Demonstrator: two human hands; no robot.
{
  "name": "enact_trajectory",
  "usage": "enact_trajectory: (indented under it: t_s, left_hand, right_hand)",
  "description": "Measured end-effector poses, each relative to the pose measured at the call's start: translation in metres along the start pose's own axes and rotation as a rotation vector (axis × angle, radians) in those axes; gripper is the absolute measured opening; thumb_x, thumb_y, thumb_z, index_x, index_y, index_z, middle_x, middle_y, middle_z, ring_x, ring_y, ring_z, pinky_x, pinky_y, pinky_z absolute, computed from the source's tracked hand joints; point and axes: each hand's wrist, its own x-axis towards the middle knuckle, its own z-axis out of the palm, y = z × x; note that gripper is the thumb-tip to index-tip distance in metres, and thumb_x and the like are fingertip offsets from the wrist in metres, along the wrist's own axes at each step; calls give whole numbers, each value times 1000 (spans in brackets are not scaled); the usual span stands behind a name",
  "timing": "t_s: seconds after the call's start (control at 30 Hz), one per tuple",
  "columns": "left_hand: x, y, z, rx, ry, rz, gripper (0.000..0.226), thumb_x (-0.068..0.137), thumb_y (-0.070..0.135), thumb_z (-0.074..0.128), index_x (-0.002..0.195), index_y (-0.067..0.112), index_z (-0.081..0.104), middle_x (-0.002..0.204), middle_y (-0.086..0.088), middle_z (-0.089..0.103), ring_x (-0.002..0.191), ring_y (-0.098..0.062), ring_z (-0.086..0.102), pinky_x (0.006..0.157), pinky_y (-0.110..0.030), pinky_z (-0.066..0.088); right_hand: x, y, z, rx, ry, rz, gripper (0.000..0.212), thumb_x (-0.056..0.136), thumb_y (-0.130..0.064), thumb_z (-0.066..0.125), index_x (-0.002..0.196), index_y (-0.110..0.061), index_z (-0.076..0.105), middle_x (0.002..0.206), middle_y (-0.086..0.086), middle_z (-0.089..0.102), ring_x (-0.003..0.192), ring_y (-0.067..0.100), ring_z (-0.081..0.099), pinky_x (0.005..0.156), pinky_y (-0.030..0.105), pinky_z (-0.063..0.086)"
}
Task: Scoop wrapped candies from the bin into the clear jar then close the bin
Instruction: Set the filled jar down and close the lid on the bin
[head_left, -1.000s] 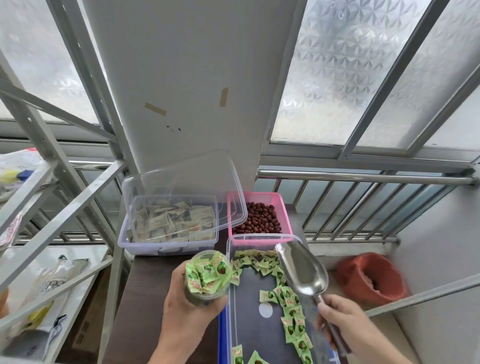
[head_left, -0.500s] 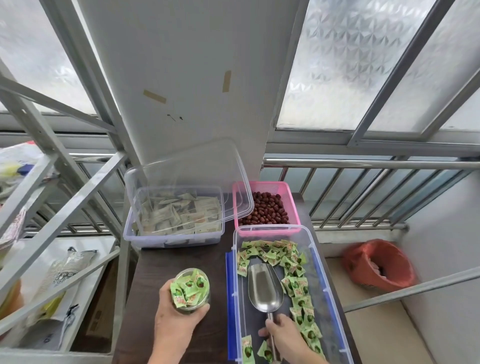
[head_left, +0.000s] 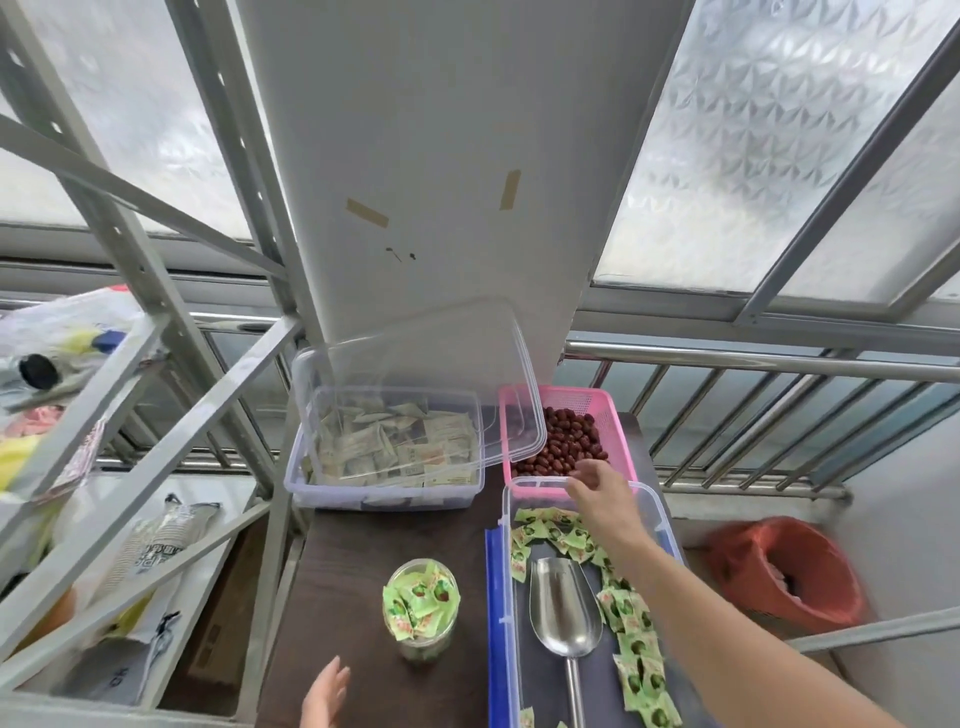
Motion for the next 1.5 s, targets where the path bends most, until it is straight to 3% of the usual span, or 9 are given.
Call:
enact_trajectory:
  t_s: [0.13,0.3,0.43,0.6,0.8,0.93,1.1,1.3,1.5]
  left_hand:
    - [-10,19,-2,-73,354,-152,48,112,10,16,157,-9,20,168,-24,12,158,-33,10,125,-35,6]
    - [-30,33,-32,-14,369,32,48,113,9,17,155,-11,26,164,-33,20,155,-41,17,127,-43,5]
    - [-37,75,-19,237,185,346,55,102,-4,53,153,11,37,155,-28,42,149,-39,36,124,-42,18]
    - [-38,167,-12,384,409,733,78,80,-3,83,137,38,49,138,8,58,130,-17,57,110,-43,43]
    - [-57,272,21,659,255,975,86,63,52,85,139,26,52,132,11,59,118,6,52,105,-22,38]
    - [-73,260,63,545,135,1018,27,63,60,85,73,37,75,68,29,75,66,14,71,59,7,46]
    - [-79,211,123,-31,-87,754,67,55,62,92,72,5,60,63,-13,77,55,-23,78,49,-31,63]
    - [-53,119,187,1,-25,281,52,74,36,88,110,16,57,88,-6,71,53,-16,68,40,-28,53]
    - [-29,45,212,389,47,254,50,102,16,61,147,5,43,130,0,50,130,-22,50,98,-24,32]
  right_hand:
    - [48,-62,28,219,-67,87,66,88,-16,73,145,-6,42,130,6,60,115,25,59,104,41,46]
    - [56,-83,44,341,-68,136,30,80,-4,80,108,0,71,99,16,76,82,27,72,71,32,58]
    - [14,-103,35,299,-43,-101,25,79,-16,82,99,-7,71,92,16,76,85,30,75,75,37,63]
    - [-61,-140,-55,53,87,-585,23,76,-28,83,74,-23,60,68,-3,64,55,2,54,50,12,47]
    - [-162,-182,-200,-83,195,-1005,38,65,-48,87,93,-48,60,96,-31,66,88,-17,63,78,-10,40]
    - [-170,-167,-245,78,267,-1136,63,68,-51,84,124,-43,57,120,-15,62,115,11,63,103,27,49]
    - [-157,-55,-230,322,98,-757,92,75,-51,74,153,-38,26,146,-9,51,126,9,59,96,32,55]
    - [-148,98,-140,262,-101,-283,76,91,-16,70,155,-21,28,145,-8,56,111,-5,66,94,16,53]
    - [-139,156,-112,68,-97,-17,71,95,-21,63,156,-24,27,156,-3,41,136,10,44,114,30,34]
